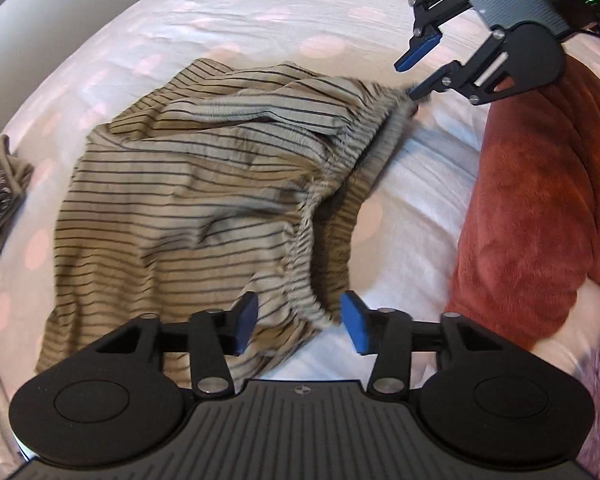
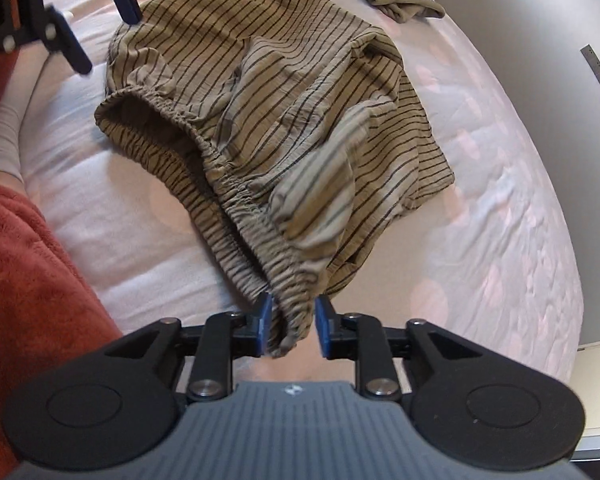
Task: Fold clothes
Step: 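Hold the waistband with both tools and lay the garment flat on the bed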
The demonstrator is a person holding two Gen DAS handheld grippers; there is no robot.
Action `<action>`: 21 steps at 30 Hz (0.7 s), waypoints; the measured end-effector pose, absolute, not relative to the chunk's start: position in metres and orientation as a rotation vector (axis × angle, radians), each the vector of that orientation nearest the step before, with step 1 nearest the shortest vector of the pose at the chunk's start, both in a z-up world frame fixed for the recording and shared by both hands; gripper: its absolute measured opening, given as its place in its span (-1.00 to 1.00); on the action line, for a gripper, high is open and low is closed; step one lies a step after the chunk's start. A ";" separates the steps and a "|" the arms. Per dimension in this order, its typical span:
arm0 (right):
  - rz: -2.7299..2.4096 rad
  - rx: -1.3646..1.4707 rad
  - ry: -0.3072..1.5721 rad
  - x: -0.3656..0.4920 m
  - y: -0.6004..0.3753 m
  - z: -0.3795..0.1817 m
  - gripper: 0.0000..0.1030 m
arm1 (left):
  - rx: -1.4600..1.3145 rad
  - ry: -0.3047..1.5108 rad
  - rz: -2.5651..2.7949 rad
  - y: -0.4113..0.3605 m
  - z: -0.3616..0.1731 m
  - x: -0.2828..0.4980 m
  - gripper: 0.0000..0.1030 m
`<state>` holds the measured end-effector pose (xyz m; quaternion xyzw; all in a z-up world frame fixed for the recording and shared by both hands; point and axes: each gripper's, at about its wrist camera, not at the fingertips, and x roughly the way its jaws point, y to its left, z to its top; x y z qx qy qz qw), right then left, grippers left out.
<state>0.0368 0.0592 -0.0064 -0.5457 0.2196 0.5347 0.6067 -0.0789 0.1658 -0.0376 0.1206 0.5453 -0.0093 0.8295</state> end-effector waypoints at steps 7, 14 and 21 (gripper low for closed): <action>1.279 -1.187 0.554 0.051 0.055 -0.007 -0.20 | 0.223 1.211 -0.021 0.170 -0.072 -0.055 -0.13; 1.305 -1.172 0.604 0.057 0.076 -0.036 -0.42 | 0.186 1.264 -0.008 0.184 -0.087 -0.048 -0.75; 1.366 -1.234 0.657 0.059 0.078 -0.046 -0.60 | 0.239 1.328 -0.116 0.179 -0.088 -0.060 -0.95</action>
